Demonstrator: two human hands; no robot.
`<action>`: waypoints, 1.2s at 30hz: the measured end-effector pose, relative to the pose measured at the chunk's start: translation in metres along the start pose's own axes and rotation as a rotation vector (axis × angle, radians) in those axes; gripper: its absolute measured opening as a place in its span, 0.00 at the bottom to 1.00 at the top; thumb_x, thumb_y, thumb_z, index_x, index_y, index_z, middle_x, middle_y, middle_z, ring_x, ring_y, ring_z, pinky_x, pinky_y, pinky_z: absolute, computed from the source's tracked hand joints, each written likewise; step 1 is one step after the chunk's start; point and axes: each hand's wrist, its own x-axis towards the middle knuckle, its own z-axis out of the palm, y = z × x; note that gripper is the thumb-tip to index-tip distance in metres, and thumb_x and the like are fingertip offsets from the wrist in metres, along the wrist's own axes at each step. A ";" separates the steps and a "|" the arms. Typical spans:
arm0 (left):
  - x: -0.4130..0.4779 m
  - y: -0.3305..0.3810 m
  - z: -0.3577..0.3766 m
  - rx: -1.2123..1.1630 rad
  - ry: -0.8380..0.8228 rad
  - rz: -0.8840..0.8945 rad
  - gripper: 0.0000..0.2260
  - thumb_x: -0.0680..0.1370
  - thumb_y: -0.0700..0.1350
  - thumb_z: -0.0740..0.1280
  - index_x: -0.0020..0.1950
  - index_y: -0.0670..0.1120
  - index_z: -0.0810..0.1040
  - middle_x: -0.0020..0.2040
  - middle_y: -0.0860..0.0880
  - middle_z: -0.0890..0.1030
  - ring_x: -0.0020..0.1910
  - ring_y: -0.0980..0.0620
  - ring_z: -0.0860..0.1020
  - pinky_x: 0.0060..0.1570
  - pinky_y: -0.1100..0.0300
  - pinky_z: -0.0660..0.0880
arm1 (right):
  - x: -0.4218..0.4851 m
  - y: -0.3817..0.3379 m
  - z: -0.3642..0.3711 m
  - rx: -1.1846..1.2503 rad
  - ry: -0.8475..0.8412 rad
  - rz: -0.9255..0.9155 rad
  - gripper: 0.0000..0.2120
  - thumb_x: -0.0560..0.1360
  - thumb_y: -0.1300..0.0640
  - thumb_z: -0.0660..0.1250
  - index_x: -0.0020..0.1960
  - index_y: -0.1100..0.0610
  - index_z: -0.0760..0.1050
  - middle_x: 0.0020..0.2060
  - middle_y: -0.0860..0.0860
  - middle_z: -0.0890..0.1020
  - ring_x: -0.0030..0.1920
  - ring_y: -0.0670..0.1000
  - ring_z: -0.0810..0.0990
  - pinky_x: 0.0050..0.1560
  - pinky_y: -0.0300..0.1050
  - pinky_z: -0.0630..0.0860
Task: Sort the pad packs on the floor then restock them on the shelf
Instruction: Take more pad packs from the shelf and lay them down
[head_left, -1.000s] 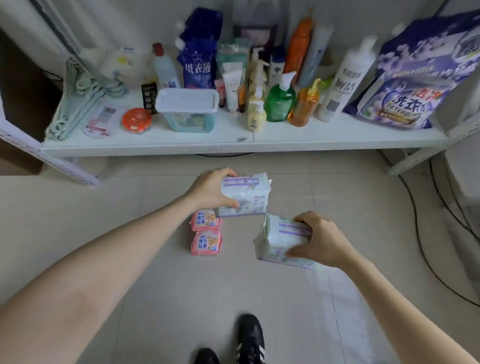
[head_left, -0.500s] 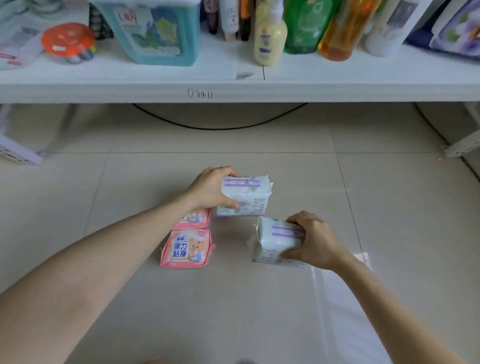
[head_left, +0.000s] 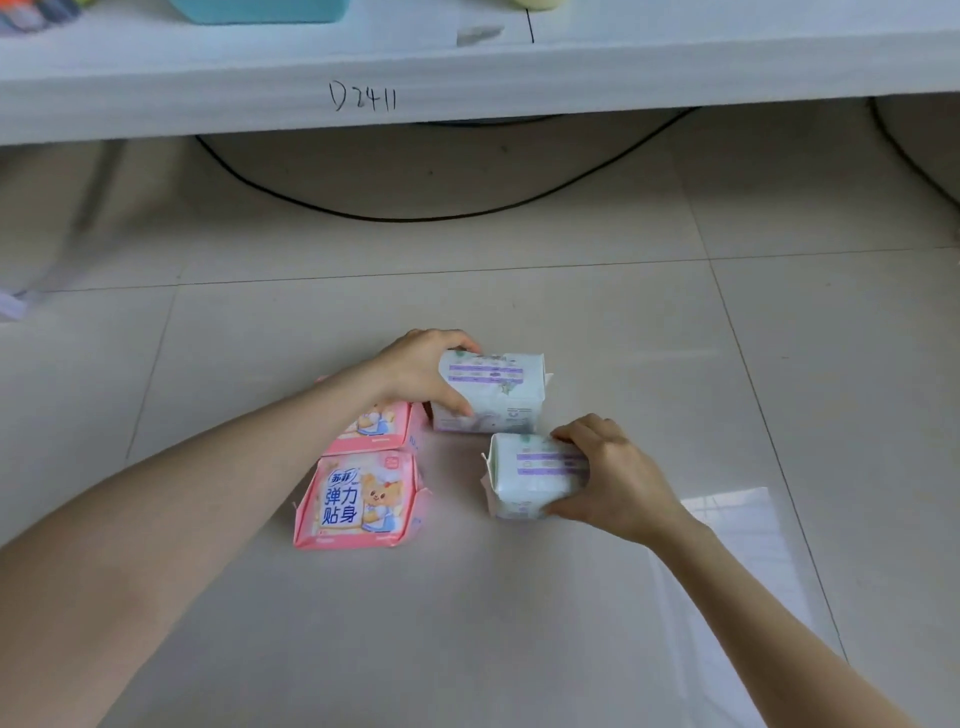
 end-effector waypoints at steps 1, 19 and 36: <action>0.002 -0.002 -0.002 -0.008 -0.019 -0.008 0.31 0.63 0.50 0.81 0.64 0.53 0.75 0.59 0.56 0.77 0.57 0.55 0.74 0.55 0.60 0.70 | -0.004 0.002 0.005 0.037 0.031 0.006 0.38 0.59 0.44 0.77 0.66 0.51 0.70 0.58 0.44 0.71 0.59 0.46 0.72 0.46 0.46 0.76; 0.013 -0.010 -0.017 -0.076 -0.150 -0.070 0.24 0.68 0.52 0.78 0.63 0.51 0.78 0.57 0.57 0.80 0.56 0.57 0.77 0.60 0.60 0.73 | 0.022 -0.025 0.040 0.365 0.125 0.070 0.63 0.56 0.48 0.83 0.78 0.53 0.46 0.63 0.47 0.68 0.63 0.46 0.68 0.54 0.35 0.65; -0.031 -0.002 -0.020 0.204 0.076 -0.075 0.25 0.75 0.54 0.70 0.70 0.47 0.72 0.68 0.47 0.74 0.67 0.45 0.69 0.64 0.53 0.68 | -0.005 -0.051 0.006 0.088 0.060 0.118 0.53 0.66 0.39 0.74 0.78 0.56 0.46 0.75 0.51 0.61 0.71 0.53 0.65 0.64 0.51 0.69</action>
